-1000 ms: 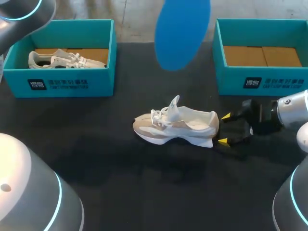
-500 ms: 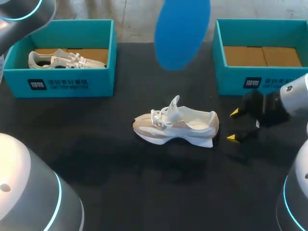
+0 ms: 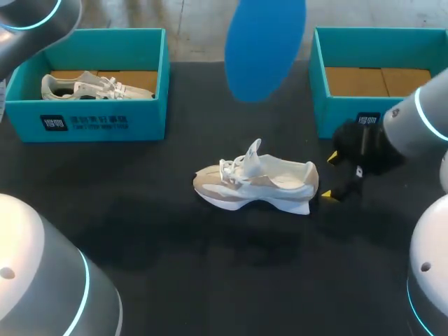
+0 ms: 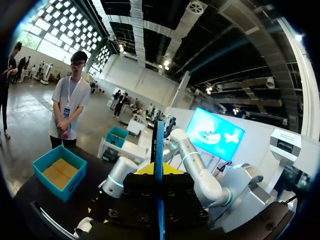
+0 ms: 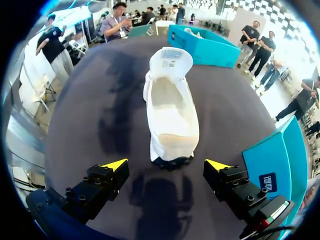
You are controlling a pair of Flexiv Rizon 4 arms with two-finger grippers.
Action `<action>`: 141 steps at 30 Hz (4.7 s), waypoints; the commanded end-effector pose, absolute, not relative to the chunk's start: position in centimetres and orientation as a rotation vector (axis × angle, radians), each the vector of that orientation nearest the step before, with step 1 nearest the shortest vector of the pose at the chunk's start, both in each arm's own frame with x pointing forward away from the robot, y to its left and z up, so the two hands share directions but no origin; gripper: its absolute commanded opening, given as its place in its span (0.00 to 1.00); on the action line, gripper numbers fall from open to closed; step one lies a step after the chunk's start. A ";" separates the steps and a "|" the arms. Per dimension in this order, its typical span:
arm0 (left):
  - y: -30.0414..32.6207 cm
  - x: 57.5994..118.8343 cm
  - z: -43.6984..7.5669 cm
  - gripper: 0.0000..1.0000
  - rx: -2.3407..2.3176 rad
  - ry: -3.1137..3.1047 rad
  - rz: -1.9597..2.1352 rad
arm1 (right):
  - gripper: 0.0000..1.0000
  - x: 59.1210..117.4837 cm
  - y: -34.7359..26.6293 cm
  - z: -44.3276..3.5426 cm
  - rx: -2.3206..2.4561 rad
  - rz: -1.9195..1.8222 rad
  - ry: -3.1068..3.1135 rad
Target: Take the shoe out of the shoebox, open the shoe tongue, remove and reinsert the insole, then place the shoe into the shoebox
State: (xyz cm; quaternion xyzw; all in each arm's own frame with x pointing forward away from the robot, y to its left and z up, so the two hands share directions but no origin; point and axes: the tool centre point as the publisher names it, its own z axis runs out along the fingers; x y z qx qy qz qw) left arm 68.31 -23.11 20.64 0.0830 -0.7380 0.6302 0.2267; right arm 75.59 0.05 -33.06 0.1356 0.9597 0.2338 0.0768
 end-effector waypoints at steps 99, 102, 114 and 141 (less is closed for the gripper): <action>-23.1 68.3 20.6 0.00 0.229 -2.035 1.736 | 1.00 83.2 11.0 -32.1 0.239 -0.059 3.008; -23.1 68.3 20.6 0.00 0.229 -2.035 1.736 | 1.00 83.8 11.2 -32.6 0.215 -0.065 3.009; -23.1 68.3 20.6 0.00 0.229 -2.035 1.736 | 1.00 84.4 11.2 -35.1 0.205 -0.040 3.038; -23.1 68.3 20.6 0.00 0.229 -2.035 1.736 | 0.00 84.4 11.2 -37.1 0.274 -0.010 3.041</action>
